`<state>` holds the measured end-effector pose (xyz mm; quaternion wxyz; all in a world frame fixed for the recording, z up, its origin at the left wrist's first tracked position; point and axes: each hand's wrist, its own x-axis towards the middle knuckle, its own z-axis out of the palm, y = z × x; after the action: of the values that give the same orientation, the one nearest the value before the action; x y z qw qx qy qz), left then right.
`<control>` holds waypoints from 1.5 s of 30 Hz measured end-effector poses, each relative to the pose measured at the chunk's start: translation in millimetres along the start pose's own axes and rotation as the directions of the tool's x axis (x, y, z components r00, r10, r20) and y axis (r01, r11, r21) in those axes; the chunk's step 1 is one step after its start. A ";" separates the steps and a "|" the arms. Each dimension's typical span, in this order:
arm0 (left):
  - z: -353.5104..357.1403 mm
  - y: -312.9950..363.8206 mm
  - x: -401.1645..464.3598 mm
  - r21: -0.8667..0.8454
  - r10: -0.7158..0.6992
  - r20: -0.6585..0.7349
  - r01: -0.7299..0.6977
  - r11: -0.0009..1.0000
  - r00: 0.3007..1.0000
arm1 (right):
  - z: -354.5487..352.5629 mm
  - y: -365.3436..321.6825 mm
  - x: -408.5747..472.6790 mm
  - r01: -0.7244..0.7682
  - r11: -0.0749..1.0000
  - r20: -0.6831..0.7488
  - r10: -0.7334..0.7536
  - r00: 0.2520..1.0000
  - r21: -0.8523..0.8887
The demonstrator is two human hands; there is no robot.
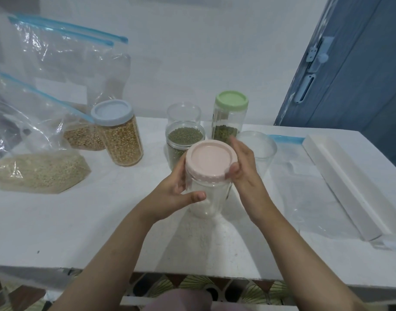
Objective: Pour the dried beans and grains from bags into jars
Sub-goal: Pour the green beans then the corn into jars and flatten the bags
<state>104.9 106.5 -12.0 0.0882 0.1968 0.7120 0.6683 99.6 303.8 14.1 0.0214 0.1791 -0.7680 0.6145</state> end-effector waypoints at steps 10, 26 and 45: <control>-3.2 -1.4 0.3 0.005 -0.019 -0.002 0.019 1.000 1.000 | -8.9 7.9 -11.5 0.194 0.975 -0.204 -0.169 0.964 0.107; -5.7 -0.1 -0.9 0.027 -0.036 0.031 0.035 0.999 0.999 | -2.9 -4.2 5.0 0.161 0.985 -0.023 -0.160 0.987 0.061; 41.1 -15.5 -19.1 0.063 -0.038 -0.214 0.052 0.997 0.976 | -53.7 61.1 -30.4 -0.148 0.987 -0.306 0.160 0.939 0.061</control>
<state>135.7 136.2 -33.7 0.0198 0.1110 0.7440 0.6586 99.6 373.5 -37.7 0.0900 0.0202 -0.7553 0.6489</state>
